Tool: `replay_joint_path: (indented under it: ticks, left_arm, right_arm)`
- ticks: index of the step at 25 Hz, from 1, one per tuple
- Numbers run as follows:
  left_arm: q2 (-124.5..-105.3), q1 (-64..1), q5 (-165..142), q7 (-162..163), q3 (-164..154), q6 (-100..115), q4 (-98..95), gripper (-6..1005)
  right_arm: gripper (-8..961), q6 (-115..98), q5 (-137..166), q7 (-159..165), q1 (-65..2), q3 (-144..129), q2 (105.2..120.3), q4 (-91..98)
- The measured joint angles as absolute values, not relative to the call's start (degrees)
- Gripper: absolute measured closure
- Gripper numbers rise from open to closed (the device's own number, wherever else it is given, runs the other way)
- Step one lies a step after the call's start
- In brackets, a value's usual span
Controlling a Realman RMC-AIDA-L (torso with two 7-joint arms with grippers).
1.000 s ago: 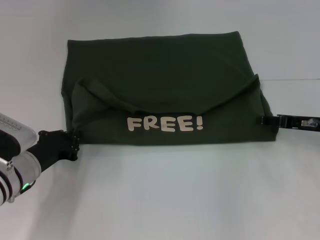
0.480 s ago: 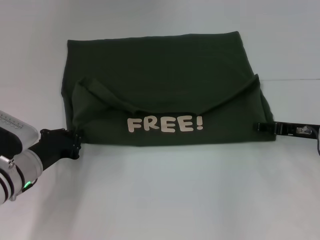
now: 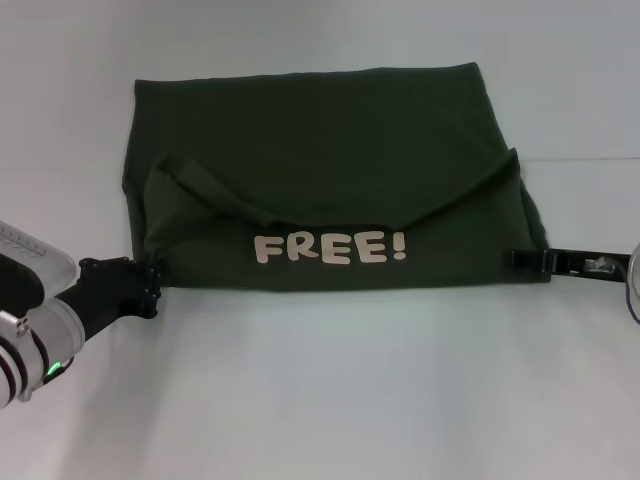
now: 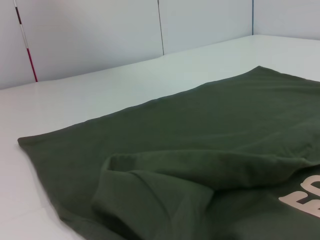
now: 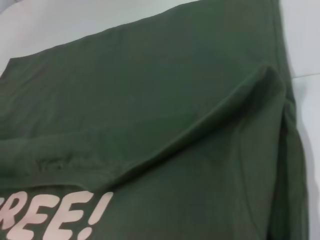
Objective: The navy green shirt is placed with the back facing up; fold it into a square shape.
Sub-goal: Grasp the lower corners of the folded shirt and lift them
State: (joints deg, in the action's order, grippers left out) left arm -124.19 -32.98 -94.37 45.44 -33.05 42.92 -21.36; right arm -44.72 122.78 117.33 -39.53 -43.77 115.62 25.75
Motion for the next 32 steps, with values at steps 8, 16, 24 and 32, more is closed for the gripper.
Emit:
replay_joint_path:
  ticks: [8,16,24,32]
  left_arm:
    - [-124.19,-33.13,-94.54,45.44,-33.04,43.01,-21.36,927]
    - [-124.32,-33.14,-94.53,45.64,-33.04,43.29,-21.36,926]
    - [-124.45,-32.29,-94.69,48.63,-33.22,46.93,-21.89,928]
    - [-124.45,-27.37,-98.27,64.76,-33.1,60.41,-27.63,927]
  right_arm:
    - [371,-45.16,122.43,116.7,-39.35,-43.71,115.83,26.21]
    - [709,-47.6,122.28,116.5,-37.77,-43.22,116.37,29.52]
    - [927,-49.86,121.53,115.97,-35.81,-42.97,116.59,31.76]
    - [944,-58.97,112.77,109.62,-29.12,-42.89,116.97,36.75]
